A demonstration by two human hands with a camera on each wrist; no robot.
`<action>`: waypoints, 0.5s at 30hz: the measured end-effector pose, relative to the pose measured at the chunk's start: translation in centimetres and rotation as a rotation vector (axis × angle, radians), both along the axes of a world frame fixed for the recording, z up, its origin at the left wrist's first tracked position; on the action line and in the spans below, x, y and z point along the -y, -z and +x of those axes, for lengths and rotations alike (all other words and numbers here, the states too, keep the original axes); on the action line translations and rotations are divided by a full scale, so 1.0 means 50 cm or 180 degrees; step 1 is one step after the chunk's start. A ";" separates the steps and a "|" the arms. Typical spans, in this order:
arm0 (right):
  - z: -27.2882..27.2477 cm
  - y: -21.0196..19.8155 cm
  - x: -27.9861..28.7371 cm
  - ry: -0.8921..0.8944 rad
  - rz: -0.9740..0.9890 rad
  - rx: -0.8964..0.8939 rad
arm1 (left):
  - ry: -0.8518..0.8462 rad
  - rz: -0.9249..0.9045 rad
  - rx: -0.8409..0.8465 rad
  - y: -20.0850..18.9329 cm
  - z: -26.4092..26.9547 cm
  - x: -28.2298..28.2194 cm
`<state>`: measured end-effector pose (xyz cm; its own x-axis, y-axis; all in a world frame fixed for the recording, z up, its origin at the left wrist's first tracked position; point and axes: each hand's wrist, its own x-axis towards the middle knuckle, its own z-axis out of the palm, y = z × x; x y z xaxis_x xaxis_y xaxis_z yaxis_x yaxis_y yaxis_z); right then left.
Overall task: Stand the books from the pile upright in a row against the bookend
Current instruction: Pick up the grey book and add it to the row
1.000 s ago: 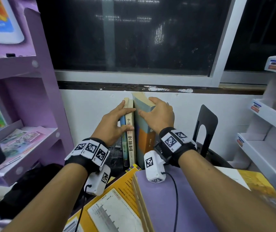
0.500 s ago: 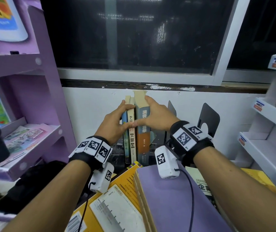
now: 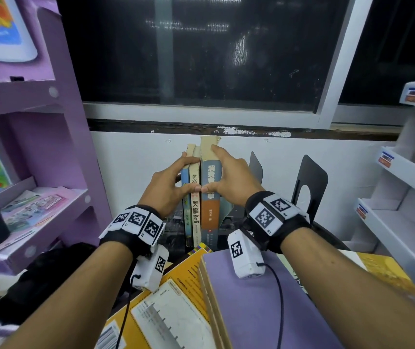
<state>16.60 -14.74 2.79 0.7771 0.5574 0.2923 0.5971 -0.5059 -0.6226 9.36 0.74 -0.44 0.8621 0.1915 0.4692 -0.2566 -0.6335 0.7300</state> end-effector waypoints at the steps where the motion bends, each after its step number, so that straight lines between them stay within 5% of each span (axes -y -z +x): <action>1: 0.001 0.001 -0.002 0.0002 0.0010 -0.0003 | 0.0004 0.0005 -0.0003 0.000 0.000 -0.001; 15: 0.012 0.003 -0.024 0.0117 -0.0092 0.0087 | 0.0053 -0.0140 -0.0159 0.005 -0.002 -0.011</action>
